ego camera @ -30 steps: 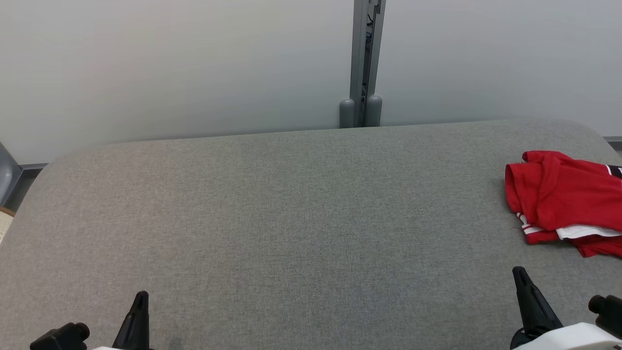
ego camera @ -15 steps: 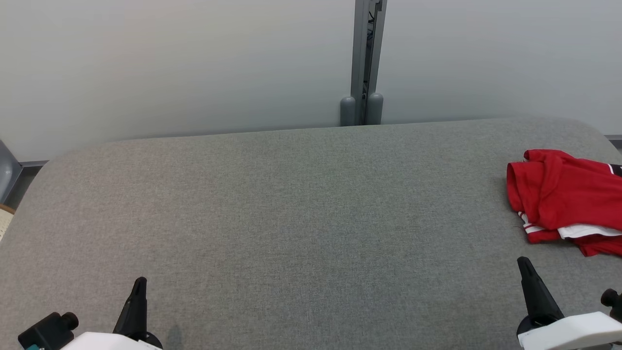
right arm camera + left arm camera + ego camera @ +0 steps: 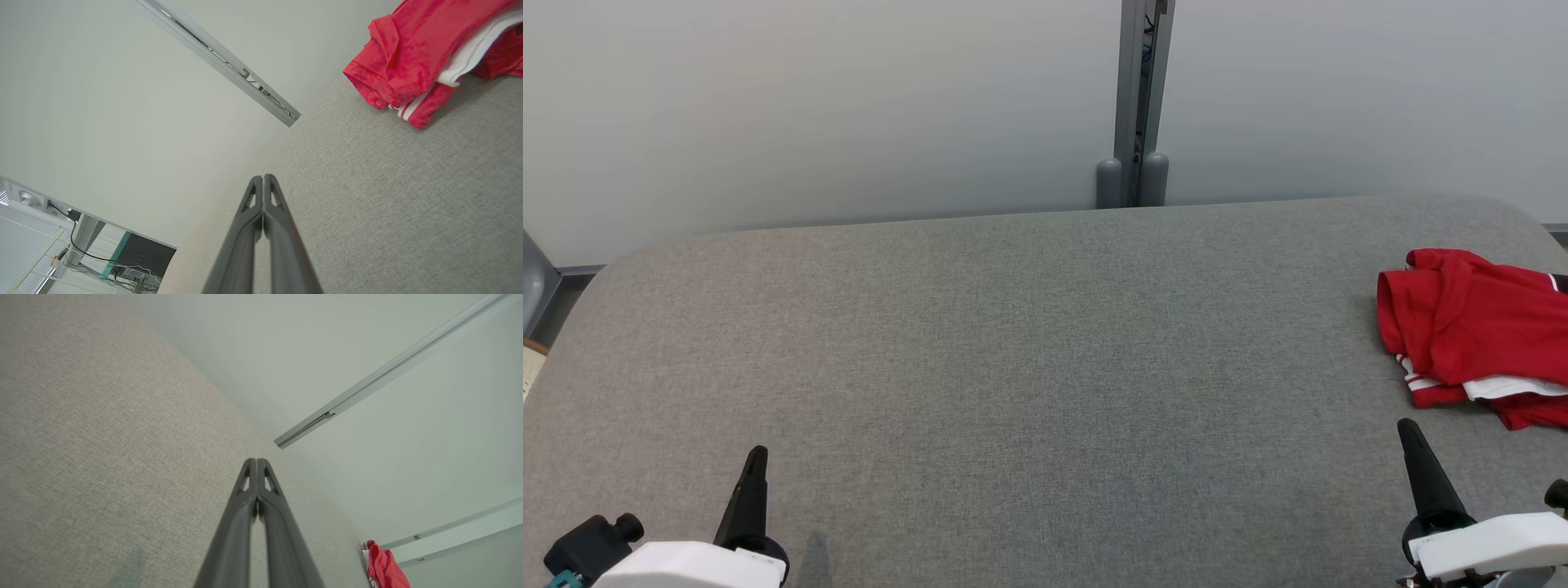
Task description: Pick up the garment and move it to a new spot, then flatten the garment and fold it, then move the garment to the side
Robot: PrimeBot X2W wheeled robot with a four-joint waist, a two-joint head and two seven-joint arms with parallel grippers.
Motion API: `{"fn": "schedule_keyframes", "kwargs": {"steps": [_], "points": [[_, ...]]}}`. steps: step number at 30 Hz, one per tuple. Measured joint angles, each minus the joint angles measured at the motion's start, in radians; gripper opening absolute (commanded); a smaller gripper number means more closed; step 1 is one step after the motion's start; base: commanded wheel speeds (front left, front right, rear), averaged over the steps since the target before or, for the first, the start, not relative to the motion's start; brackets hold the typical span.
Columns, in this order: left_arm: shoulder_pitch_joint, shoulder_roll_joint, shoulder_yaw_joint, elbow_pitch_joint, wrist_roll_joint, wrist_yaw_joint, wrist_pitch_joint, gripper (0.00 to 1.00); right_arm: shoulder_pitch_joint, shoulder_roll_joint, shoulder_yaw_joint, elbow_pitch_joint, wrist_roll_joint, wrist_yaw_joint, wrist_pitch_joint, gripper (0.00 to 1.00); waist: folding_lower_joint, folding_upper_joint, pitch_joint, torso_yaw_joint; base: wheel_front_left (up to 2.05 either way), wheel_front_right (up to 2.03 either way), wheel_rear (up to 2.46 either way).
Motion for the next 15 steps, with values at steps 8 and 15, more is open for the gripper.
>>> {"fn": "schedule_keyframes", "kwargs": {"steps": [8, 15], "points": [[-0.023, -0.016, 0.019, 0.014, -0.076, -0.021, 0.015, 0.00, -0.017, 0.000, -0.006, 0.014, 0.091, 0.000, 0.011, 0.00, 0.0000, 0.0000, 0.004, 0.001, 0.00, 0.00, 0.00], [-0.037, -0.025, 0.033, 0.024, -0.127, -0.031, 0.026, 0.00, -0.034, 0.000, -0.011, 0.021, 0.152, 0.000, 0.017, 0.00, 0.0000, 0.0000, 0.006, 0.002, 0.00, 0.00, 0.00]]}}
